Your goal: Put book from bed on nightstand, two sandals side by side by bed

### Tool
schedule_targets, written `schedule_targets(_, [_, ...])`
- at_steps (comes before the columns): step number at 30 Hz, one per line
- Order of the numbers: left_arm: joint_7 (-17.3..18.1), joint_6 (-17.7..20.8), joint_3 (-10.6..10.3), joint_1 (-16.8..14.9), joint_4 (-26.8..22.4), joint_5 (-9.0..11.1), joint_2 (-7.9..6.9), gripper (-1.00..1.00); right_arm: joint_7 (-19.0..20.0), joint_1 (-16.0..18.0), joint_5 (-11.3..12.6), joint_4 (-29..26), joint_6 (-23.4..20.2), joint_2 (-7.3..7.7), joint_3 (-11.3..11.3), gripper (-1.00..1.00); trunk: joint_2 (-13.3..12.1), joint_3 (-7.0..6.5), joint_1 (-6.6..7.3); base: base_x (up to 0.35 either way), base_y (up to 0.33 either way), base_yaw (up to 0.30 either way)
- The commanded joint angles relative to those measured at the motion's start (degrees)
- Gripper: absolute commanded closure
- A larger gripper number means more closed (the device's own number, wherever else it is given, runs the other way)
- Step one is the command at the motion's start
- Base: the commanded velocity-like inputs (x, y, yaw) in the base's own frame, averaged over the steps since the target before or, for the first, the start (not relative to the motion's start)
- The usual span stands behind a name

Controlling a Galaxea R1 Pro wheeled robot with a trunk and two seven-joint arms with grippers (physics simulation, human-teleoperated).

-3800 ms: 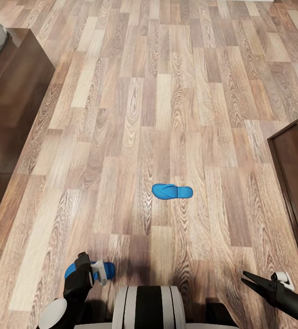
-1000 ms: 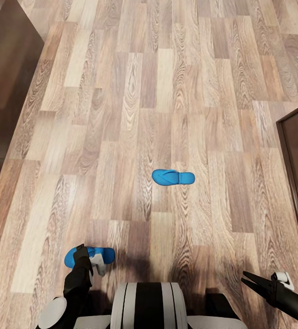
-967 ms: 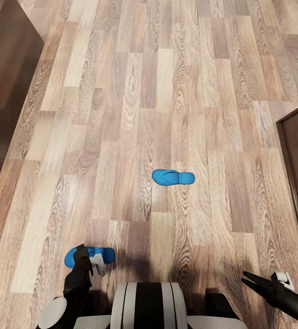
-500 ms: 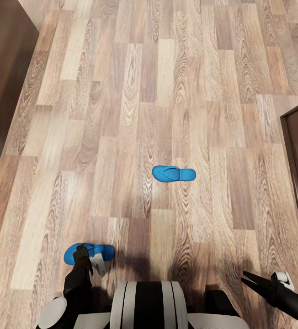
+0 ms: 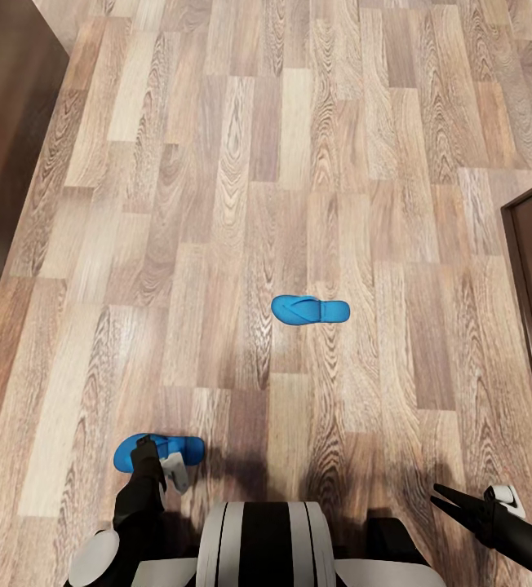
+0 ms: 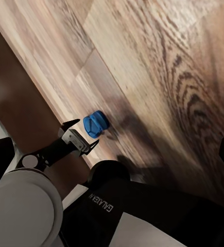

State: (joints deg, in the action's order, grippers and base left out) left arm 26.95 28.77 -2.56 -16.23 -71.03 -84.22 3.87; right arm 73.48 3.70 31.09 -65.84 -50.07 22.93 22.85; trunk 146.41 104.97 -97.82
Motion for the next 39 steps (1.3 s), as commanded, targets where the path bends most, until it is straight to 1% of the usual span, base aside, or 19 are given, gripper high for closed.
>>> schedule_targets(1, [0.47, 0.15, -0.07, 0.01, -0.07, -0.51, 0.0, -1.0, 0.02, 0.02, 0.2, 0.01, -0.38, 0.01, 0.0, -1.0, 0.01, 0.03, 0.01, 0.0, 0.0, 0.0])
schedule_targets(39, [0.54, 0.15, -0.12, -0.02, 0.02, -0.59, 0.0, -1.0, 0.05, 0.0, 0.2, 0.0, -0.19, -0.08, 0.0, -1.0, 0.01, 0.03, 0.01, 0.0, 0.0, 0.0])
